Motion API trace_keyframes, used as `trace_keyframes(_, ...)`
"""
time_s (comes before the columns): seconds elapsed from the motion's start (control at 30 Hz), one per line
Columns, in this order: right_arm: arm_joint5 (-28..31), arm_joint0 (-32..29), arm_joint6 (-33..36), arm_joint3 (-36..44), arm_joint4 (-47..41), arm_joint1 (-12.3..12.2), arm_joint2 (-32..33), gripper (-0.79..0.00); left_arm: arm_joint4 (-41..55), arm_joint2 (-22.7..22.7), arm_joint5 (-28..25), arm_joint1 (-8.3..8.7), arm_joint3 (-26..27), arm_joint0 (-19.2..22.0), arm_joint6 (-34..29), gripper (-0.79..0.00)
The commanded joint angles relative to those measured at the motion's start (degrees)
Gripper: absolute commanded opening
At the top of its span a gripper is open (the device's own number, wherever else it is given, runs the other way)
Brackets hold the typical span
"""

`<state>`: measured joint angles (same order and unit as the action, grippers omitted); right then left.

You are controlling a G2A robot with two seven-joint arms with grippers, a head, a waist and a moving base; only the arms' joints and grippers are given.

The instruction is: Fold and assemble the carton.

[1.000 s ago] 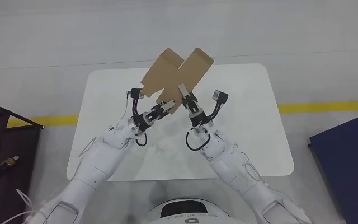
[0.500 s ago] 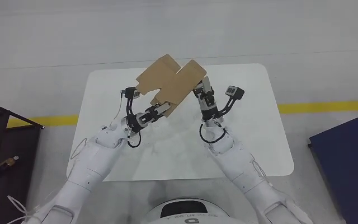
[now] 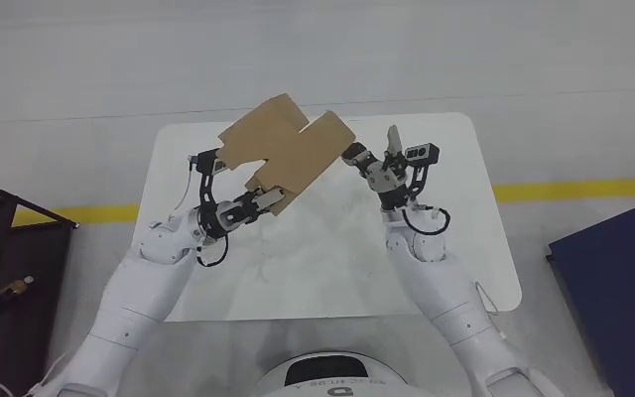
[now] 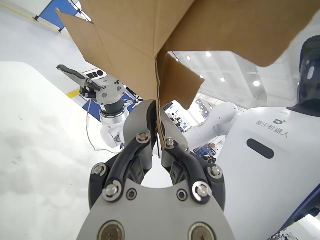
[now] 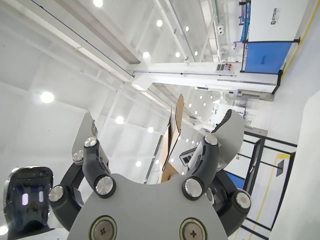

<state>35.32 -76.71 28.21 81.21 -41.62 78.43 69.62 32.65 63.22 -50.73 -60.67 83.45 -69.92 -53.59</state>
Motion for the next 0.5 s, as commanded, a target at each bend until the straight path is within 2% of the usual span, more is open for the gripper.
trace_keyframes(0.0,-1.54,-0.15,2.79,0.00,-0.77,-0.21,0.55,-0.317,0.37,-0.26,0.57,0.56,0.84,-0.22,-0.54,-0.785)
trace_keyframes(0.1,-4.90,-0.09,5.38,-0.20,-1.51,-0.42,0.80,-0.394,0.83,-0.85,0.52,1.22,1.46,-0.42,-0.49,-0.785)
trace_keyframes(0.37,-9.75,-0.04,12.03,0.14,-6.70,-0.63,1.42,-0.465,1.51,-2.67,0.04,2.77,1.79,0.26,-0.01,-0.785)
trace_keyframes(0.47,-10.03,0.10,12.40,0.05,-6.32,-0.71,1.85,-0.665,1.59,-3.30,-0.22,3.33,1.55,0.50,0.25,-0.785)
